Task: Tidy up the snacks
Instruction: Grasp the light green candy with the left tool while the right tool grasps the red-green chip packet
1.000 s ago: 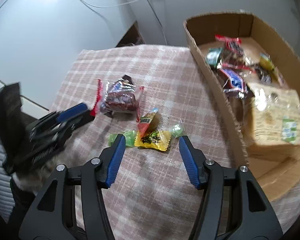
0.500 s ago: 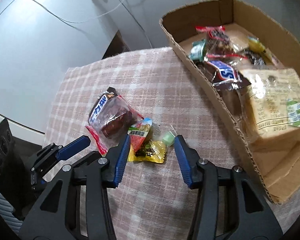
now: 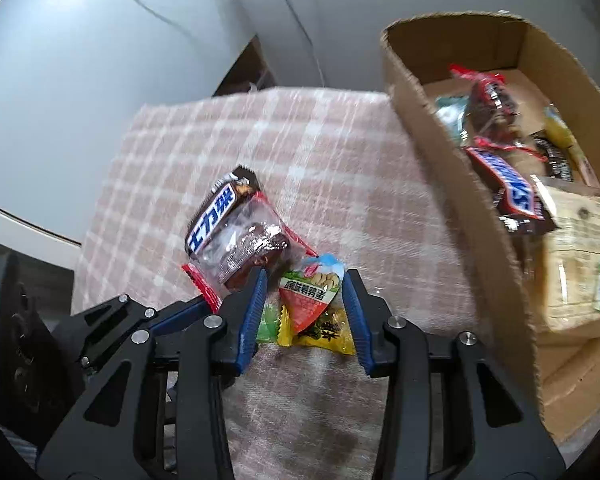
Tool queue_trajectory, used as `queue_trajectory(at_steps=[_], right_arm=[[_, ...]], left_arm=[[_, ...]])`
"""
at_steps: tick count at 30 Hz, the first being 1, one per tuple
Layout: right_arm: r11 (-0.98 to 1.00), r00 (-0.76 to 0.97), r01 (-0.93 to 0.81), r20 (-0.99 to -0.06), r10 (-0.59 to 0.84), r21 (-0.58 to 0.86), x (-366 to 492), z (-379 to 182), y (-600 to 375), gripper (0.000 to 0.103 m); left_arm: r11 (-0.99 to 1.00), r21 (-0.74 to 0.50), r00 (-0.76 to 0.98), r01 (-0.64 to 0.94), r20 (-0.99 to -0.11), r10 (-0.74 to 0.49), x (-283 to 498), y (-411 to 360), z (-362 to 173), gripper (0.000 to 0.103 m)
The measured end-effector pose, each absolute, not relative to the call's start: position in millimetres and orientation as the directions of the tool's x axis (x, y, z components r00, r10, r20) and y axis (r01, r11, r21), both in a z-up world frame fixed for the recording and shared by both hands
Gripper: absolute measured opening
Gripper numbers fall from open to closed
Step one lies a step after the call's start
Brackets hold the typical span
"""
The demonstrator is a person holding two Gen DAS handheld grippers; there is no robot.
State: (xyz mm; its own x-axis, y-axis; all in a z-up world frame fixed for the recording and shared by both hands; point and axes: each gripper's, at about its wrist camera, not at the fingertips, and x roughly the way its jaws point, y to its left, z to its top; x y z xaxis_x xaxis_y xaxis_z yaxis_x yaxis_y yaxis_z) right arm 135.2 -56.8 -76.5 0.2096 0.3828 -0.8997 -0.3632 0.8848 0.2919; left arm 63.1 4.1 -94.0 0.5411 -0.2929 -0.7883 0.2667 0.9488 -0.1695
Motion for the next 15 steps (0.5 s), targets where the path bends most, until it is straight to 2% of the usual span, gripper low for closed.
queue_trajectory(at_steps=[6,9,15], right_arm=[[0.886,0.192,-0.370,-0.911,0.366,0.278,142,-87,-49,0.040],[0.881,0.186,-0.397,-0.917,0.353,0.258,140,-86,-45,0.034],[0.874,0.188,-0.418,-0.917,0.350,0.248,138,-86,-40,0.031]], left_arm=[[0.948,-0.114,0.547,0.297,-0.793,-0.267,66,-8,-99,0.035],[0.946,-0.111,0.548,0.305,-0.792,-0.269,66,-9,-99,0.036],[0.939,-0.068,0.554,0.336,-0.792,-0.256,59,-18,-99,0.035]])
